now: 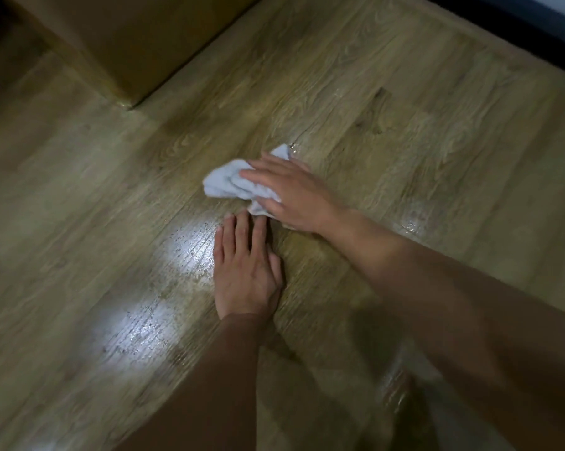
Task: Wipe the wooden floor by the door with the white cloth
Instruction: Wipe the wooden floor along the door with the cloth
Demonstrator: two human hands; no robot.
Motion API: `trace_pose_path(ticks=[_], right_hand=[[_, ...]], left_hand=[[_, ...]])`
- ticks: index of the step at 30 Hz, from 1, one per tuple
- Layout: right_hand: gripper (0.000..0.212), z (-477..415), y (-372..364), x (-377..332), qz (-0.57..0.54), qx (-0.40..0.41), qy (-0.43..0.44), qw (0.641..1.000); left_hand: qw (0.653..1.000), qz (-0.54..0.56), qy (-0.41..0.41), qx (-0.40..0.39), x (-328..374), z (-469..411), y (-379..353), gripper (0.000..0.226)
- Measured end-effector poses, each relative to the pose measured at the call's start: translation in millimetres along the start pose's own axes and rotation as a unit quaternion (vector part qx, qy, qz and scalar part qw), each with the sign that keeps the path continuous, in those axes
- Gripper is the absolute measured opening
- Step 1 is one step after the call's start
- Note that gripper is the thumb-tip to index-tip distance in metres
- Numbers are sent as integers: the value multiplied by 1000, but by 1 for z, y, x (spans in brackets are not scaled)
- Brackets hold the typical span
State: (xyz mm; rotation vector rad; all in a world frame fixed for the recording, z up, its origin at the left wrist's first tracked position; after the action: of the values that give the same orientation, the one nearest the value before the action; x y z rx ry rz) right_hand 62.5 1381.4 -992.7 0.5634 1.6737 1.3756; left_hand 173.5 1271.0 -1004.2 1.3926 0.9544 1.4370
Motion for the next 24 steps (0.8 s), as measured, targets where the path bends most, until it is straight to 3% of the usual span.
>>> trace_pose_path(ticks=[3,5,8,10,14,16,19,21,24], right_hand=[[47,32,7,48,9,51,-29,998],[45,15,11,70,25,98,-117,988],[47,-27,10,51,89,82,-260,958],[51,-28,0,23,89,55,-221,970],[50,49,-11,15,55,60,-46,996],[47,91,-1,46,66,78,-69,992],[45,108,21,96,61,81,-165,981],[46,86,27,101,73,64,-243,965],[54,75,19,73,76,14,-288,954]], left_hand=[[1000,-10,-18,5,2,0,0,58],[1000,-16,-26,7,2,1,-1,59],[999,-21,-24,5,0,1,-1,59],[999,-29,-23,7,0,1,-1,59],[994,-107,-38,-3,6,-6,1,54],[987,-145,-53,-53,9,-14,15,51],[964,-180,-149,-130,33,-30,31,40],[958,-160,-138,-195,55,-45,38,36],[971,-114,-83,-194,88,-64,44,37]])
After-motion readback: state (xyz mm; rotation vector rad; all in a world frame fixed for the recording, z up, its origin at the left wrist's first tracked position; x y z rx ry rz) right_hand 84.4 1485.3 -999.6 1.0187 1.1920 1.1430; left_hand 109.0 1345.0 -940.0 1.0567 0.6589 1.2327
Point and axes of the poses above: each hand's wrist, its own z-axis away from the middle knuckle, its own y-axis out of the back of the hand, x = y × z, the point moved 3 cm from there along -z, towards the middle knuckle, and after that the axes turned 9 degrees about z, right-handed, at the moved point
